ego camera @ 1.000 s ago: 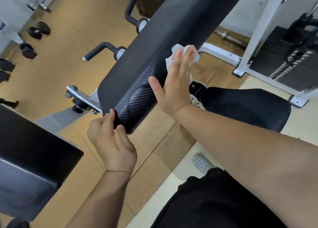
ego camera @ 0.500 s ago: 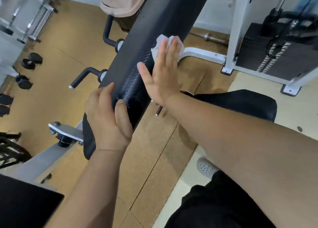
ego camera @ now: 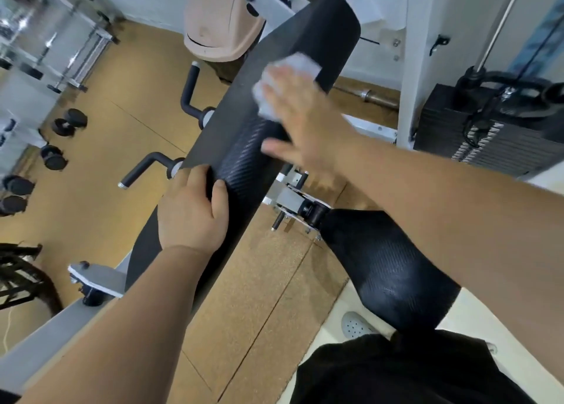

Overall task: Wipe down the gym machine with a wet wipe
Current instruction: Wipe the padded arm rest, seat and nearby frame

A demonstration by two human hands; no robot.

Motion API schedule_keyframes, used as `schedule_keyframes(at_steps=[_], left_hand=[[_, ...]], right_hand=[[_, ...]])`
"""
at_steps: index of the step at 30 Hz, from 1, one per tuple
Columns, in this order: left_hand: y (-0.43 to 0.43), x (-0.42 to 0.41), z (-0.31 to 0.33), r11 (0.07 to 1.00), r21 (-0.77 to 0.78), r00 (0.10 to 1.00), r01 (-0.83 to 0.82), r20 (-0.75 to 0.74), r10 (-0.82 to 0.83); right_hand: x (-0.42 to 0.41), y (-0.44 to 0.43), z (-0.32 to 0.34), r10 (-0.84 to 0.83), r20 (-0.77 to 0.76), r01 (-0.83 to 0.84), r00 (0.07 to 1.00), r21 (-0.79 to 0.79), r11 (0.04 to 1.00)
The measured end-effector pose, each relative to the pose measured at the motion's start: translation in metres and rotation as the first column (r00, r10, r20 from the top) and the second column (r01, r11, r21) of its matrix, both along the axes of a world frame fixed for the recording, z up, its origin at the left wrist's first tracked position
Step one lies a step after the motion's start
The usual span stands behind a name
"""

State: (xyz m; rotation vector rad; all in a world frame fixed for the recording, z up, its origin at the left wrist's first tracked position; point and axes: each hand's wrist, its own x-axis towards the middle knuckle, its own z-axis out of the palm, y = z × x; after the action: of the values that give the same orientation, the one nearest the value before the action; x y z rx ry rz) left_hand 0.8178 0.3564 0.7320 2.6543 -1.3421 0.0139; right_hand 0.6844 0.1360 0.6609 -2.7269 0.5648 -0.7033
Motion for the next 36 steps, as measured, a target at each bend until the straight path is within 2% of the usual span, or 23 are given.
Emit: schedule_keyframes(at_steps=[2,4,5,7,9,11,12,15,17,19,22,25,27,29,33,36], left_hand=[[-0.001,-0.001,0.0,0.999,0.036,0.999,-0.02,0.035,0.019],[-0.002,-0.002,0.0,0.998,0.048,0.999,-0.032,0.038,0.03],[-0.003,-0.002,0.0,0.998,0.046,0.999,-0.037,0.035,0.036],[-0.002,-0.003,0.001,0.999,0.04,0.999,-0.037,0.031,0.035],[-0.001,-0.003,0.001,0.999,0.043,0.999,-0.024,0.022,0.023],[-0.002,-0.002,0.001,0.998,0.051,1.0,-0.028,0.012,0.028],[-0.002,-0.001,0.002,0.998,0.063,1.0,-0.024,0.01,0.023],[-0.005,0.0,0.006,0.993,0.121,1.0,0.009,0.005,-0.01],[-0.016,0.001,0.016,0.982,0.188,1.0,0.016,0.001,-0.016],[-0.037,0.002,0.026,0.975,0.221,1.0,0.023,0.013,-0.027],[-0.081,-0.001,0.033,0.992,0.109,0.998,0.057,-0.003,-0.057],[-0.112,-0.013,0.02,0.996,-0.008,0.99,0.09,-0.104,-0.091],[-0.118,-0.018,0.009,0.993,0.029,0.993,0.116,-0.038,-0.115],[-0.119,-0.016,0.003,0.99,0.079,0.992,0.12,0.041,-0.123],[-0.118,-0.012,0.001,0.99,0.052,0.991,0.129,0.035,-0.131],[-0.118,-0.011,-0.001,0.993,0.038,0.993,0.114,0.01,-0.115]], right_hand=[[-0.005,-0.047,0.015,-0.154,-0.072,0.161,0.986,0.122,0.979],[-0.001,-0.058,0.016,-0.175,-0.092,0.186,0.98,0.119,0.975],[0.001,-0.053,0.013,-0.131,-0.06,0.136,0.99,0.089,0.987],[0.002,-0.021,-0.004,0.074,0.013,-0.073,0.997,-0.06,0.996],[-0.004,0.017,-0.022,0.304,-0.021,-0.301,0.952,-0.23,0.926],[-0.009,0.02,-0.028,0.389,-0.046,-0.384,0.92,-0.297,0.874],[-0.007,0.01,-0.027,0.364,-0.031,-0.358,0.931,-0.278,0.891],[0.001,-0.034,-0.015,0.046,0.086,-0.047,0.995,0.01,0.999],[0.005,-0.06,-0.007,-0.198,0.089,0.172,0.976,0.234,0.957],[0.012,-0.062,0.0,-0.334,0.049,0.29,0.941,0.387,0.875],[0.018,-0.019,-0.001,-0.335,0.077,0.255,0.939,0.497,0.829],[0.008,0.049,-0.023,-0.234,0.208,0.078,0.95,0.567,0.82],[0.007,0.063,-0.034,-0.242,0.26,0.01,0.935,0.662,0.75],[0.019,0.037,-0.028,-0.328,0.265,0.046,0.907,0.71,0.703],[0.031,-0.054,-0.001,-0.547,0.219,0.156,0.808,0.816,0.557],[0.029,-0.076,-0.004,-0.577,0.222,0.181,0.786,0.81,0.557]])
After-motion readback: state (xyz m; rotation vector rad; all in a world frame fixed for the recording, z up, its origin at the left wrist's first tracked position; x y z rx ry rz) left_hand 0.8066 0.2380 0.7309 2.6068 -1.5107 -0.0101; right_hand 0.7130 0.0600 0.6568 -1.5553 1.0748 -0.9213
